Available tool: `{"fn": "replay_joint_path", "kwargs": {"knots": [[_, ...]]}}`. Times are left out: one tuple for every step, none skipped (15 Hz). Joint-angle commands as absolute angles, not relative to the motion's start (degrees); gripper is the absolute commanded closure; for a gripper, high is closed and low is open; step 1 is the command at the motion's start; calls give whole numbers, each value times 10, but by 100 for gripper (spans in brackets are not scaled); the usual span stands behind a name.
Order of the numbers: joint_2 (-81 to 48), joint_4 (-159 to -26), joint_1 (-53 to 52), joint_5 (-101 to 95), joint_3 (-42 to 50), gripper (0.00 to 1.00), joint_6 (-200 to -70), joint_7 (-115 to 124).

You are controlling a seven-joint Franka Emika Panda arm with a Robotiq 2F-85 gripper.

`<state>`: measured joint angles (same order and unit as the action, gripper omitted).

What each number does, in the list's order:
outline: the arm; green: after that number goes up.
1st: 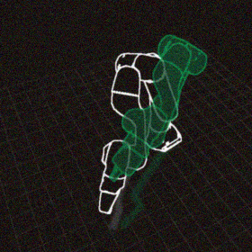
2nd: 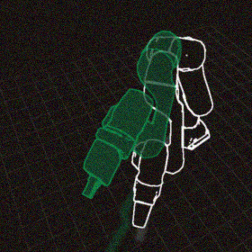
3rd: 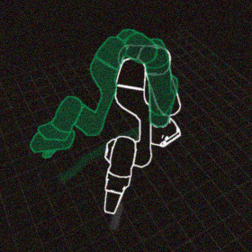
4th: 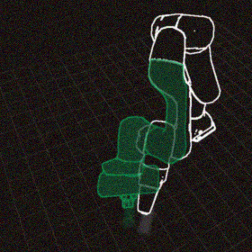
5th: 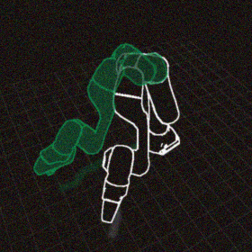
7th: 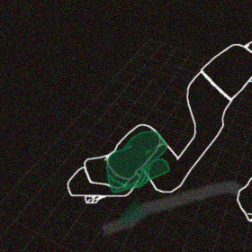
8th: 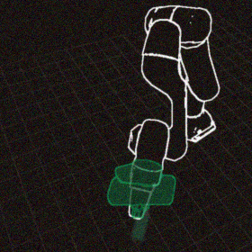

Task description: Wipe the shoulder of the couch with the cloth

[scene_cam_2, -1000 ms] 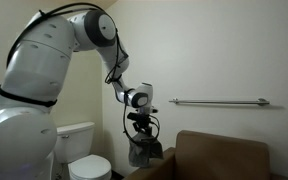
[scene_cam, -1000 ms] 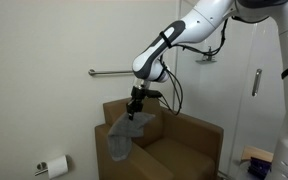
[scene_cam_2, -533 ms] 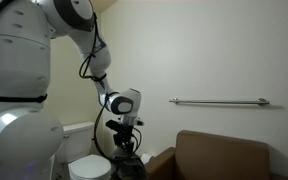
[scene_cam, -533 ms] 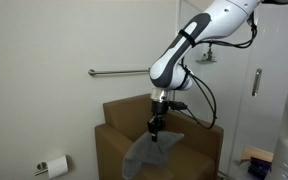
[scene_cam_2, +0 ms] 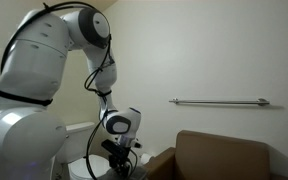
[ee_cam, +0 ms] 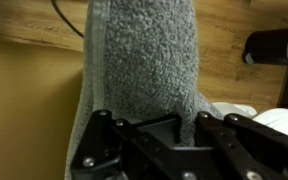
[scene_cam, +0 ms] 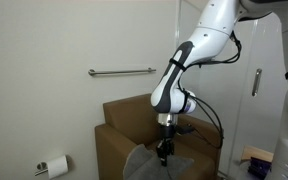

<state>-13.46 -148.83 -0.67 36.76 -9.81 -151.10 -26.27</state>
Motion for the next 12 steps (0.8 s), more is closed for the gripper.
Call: {"fn": "replay_joint_path", "kwargs": {"knots": [[-241, -1433, 21, 406, -127, 96, -1552, -324], [-269, -1413, 30, 405, -136, 96, -1563, -330], [-299, -1389, 42, 401, -144, 96, -1572, -336], [-323, -1368, 51, 392, -150, 96, -1581, -335], [-351, -1339, 57, 379, -153, 96, -1589, -329], [-372, -1314, 59, 364, -151, 96, -1587, -321], [-385, -1290, 60, 346, -146, 96, -1579, -311], [-393, -1267, 59, 330, -142, 96, -1570, -304], [-403, -1241, 57, 309, -136, 96, -1560, -294], [-412, -1214, 51, 287, -129, 96, -1557, -282], [-423, -1183, 48, 262, -123, 96, -1553, -268], [-437, -1150, 46, 237, -120, 96, -1549, -252]]}}
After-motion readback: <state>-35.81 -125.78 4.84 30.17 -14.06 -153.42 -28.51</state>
